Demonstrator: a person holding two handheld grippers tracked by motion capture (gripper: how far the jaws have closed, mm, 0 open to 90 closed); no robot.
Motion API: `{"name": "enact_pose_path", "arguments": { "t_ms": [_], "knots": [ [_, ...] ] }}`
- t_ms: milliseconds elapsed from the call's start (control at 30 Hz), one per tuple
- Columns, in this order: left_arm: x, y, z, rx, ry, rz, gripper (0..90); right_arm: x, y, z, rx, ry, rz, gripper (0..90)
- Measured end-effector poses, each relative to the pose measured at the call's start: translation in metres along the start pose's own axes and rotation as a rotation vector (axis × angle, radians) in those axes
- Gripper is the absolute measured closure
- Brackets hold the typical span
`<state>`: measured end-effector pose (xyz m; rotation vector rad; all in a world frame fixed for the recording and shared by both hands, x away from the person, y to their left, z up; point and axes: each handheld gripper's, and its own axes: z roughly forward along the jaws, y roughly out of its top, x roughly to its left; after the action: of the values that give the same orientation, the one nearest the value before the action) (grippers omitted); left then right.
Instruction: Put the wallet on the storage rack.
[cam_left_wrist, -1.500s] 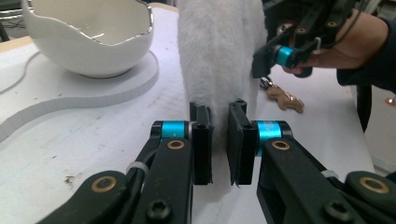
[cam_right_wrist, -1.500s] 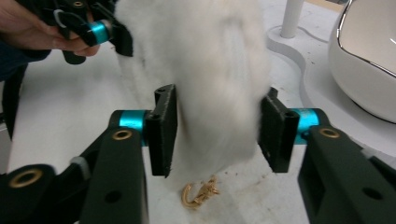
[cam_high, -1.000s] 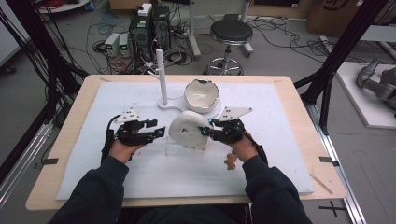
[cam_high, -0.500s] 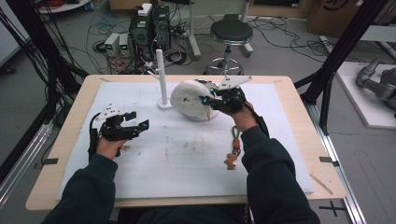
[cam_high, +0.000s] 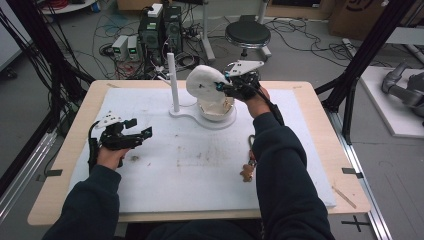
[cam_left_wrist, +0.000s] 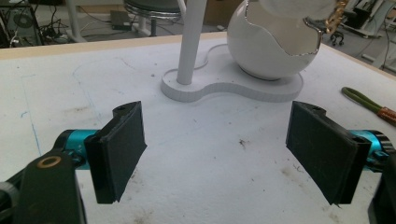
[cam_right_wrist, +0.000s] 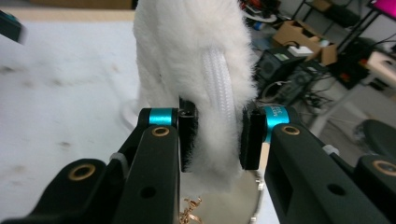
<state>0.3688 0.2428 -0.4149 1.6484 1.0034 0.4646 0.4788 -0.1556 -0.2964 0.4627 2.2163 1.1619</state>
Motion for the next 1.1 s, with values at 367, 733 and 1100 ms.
{"name": "enact_pose_path", "arguments": {
  "t_ms": [367,733,1100],
  "knots": [
    [0.002,-0.001,-0.001,0.004,0.002,-0.008,20.6,-0.01,-0.016,0.008,0.095,-0.069,-0.09,74.5],
    [0.001,-0.002,0.0,0.014,0.003,-0.006,20.9,-0.011,-0.004,0.005,0.016,-0.077,-0.073,74.4],
    [0.002,-0.003,0.0,0.012,-0.002,-0.015,20.9,-0.012,-0.017,0.013,0.113,-0.068,-0.125,74.4]
  ]
}}
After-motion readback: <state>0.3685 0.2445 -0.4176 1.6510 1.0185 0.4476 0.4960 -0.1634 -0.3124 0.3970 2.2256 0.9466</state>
